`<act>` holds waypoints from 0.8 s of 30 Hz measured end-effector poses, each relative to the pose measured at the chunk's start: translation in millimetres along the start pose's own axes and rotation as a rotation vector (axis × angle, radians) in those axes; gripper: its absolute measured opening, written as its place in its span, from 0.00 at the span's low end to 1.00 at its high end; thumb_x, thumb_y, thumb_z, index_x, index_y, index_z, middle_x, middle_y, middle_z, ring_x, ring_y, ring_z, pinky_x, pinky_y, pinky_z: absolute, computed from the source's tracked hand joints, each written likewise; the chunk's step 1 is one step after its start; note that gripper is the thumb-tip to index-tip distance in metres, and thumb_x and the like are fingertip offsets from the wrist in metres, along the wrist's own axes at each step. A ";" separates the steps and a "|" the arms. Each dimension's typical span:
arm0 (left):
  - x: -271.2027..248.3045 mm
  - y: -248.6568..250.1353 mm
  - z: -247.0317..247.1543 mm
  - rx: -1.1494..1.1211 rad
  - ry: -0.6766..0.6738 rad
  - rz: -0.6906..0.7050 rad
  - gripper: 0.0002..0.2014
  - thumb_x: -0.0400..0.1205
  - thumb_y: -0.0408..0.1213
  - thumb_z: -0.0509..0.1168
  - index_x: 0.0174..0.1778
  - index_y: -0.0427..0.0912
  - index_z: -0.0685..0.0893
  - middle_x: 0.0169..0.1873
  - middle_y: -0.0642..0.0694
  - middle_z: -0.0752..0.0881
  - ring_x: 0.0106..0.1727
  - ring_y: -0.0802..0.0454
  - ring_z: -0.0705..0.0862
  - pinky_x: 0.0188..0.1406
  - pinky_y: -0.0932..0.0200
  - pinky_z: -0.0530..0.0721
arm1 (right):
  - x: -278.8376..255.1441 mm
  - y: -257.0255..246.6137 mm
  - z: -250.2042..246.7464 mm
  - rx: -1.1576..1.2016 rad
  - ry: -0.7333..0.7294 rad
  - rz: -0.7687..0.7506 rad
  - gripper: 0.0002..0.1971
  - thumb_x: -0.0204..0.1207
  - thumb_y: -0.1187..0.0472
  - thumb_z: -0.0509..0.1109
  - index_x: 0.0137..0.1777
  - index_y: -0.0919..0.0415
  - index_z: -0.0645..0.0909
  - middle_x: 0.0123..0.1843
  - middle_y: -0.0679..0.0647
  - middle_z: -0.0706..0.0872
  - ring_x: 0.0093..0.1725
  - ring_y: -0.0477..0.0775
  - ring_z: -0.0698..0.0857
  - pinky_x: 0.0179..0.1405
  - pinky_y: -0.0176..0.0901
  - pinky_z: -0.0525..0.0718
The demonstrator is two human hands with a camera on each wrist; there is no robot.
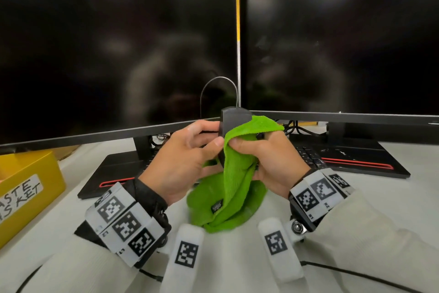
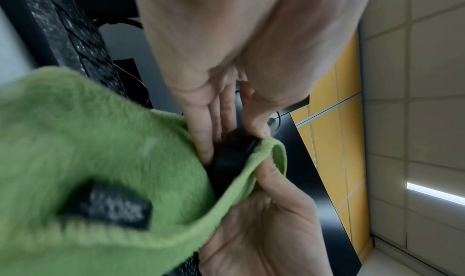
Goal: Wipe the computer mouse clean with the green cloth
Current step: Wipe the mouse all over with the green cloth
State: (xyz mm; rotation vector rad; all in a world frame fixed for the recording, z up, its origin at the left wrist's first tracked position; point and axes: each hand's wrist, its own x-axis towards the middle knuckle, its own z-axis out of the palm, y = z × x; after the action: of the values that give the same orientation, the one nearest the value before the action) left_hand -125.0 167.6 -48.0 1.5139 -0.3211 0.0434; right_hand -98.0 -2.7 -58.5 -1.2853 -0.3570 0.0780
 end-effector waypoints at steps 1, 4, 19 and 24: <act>0.3 0.3 -0.7 0.043 0.004 0.008 0.12 0.90 0.29 0.65 0.68 0.42 0.86 0.60 0.40 0.93 0.61 0.43 0.92 0.61 0.43 0.91 | 0.1 -1.2 -0.9 -0.002 0.033 -0.012 0.15 0.76 0.68 0.76 0.63 0.61 0.87 0.58 0.65 0.92 0.54 0.68 0.92 0.49 0.75 0.89; 2.9 -0.3 -4.1 0.247 0.073 0.064 0.13 0.88 0.35 0.70 0.66 0.53 0.90 0.49 0.50 0.91 0.48 0.54 0.88 0.50 0.55 0.85 | 0.8 -6.3 -2.7 0.026 0.114 -0.025 0.10 0.77 0.67 0.76 0.58 0.64 0.88 0.51 0.64 0.93 0.46 0.63 0.93 0.44 0.70 0.91; -0.8 5.3 -4.0 0.624 -0.007 -0.236 0.24 0.79 0.46 0.80 0.67 0.47 0.80 0.28 0.41 0.93 0.19 0.52 0.84 0.19 0.61 0.83 | 0.2 -3.8 0.1 0.189 0.004 -0.108 0.22 0.71 0.90 0.62 0.62 0.75 0.82 0.62 0.77 0.86 0.58 0.75 0.89 0.49 0.65 0.92; 5.2 -0.8 -12.2 0.506 0.150 -0.201 0.13 0.79 0.32 0.81 0.53 0.35 0.86 0.35 0.34 0.95 0.41 0.38 0.97 0.47 0.45 0.97 | 4.8 -0.9 -3.6 0.178 0.046 -0.065 0.24 0.69 0.91 0.62 0.62 0.74 0.82 0.65 0.79 0.84 0.63 0.79 0.85 0.55 0.73 0.88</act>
State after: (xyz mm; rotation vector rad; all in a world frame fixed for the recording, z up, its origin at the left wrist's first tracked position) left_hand -117.6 178.7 -47.8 2.0252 -0.0324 0.0829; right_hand -92.5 -5.0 -57.5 -1.0968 -0.3439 0.0248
